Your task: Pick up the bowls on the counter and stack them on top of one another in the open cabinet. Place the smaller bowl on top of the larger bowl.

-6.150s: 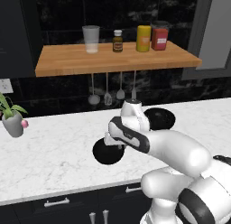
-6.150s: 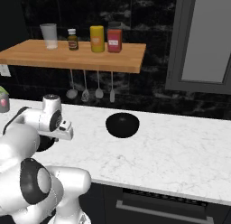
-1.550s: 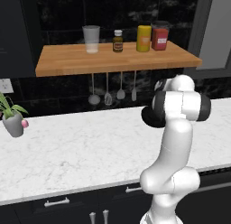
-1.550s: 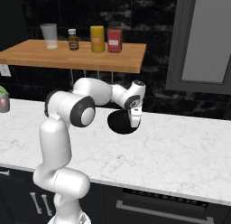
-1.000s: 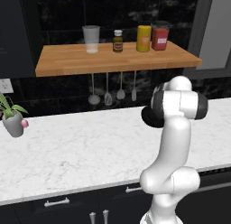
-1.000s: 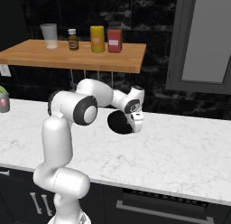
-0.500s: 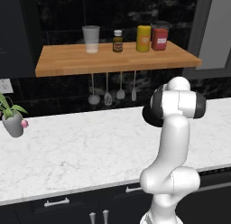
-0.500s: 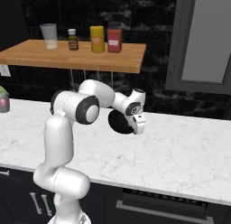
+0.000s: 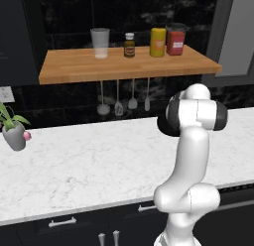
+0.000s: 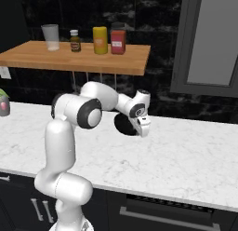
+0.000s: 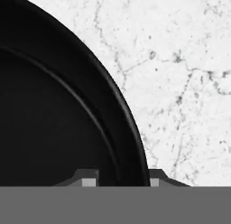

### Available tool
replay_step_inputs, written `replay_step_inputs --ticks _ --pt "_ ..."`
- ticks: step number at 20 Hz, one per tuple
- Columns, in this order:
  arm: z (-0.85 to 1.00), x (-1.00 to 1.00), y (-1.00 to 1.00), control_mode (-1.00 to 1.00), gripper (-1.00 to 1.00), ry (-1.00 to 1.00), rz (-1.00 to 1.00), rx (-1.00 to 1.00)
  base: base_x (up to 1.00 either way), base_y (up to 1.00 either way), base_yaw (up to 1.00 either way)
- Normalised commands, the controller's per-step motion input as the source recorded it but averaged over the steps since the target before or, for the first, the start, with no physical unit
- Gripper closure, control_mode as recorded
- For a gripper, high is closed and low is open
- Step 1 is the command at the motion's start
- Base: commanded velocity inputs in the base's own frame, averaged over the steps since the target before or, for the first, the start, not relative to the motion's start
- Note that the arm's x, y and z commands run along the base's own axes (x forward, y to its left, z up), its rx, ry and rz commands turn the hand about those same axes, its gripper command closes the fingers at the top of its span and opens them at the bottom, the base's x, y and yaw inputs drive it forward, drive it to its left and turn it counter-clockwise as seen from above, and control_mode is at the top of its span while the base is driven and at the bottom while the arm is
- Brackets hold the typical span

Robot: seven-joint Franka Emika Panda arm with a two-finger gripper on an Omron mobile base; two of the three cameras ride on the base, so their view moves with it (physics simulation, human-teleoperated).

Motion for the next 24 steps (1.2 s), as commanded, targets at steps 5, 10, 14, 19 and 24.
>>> replay_step_inputs --ticks 5,10,14,19,24 --pt "0.84 -0.84 0.16 -1.00 1.00 -0.11 0.01 0.00 0.00 0.00 0.00" --pt "1.00 -1.00 0.15 -1.00 1.00 -0.16 0.08 0.00 0.00 0.00 0.00" --pt "0.99 -1.00 0.33 -1.00 1.00 -0.23 0.19 0.00 0.00 0.00 0.00" --pt "1.00 -0.97 0.53 -1.00 1.00 -0.31 0.24 0.00 0.00 0.00 0.00" --pt "1.00 -0.69 0.83 -1.00 1.00 -0.24 0.27 0.01 0.00 0.00 0.00"
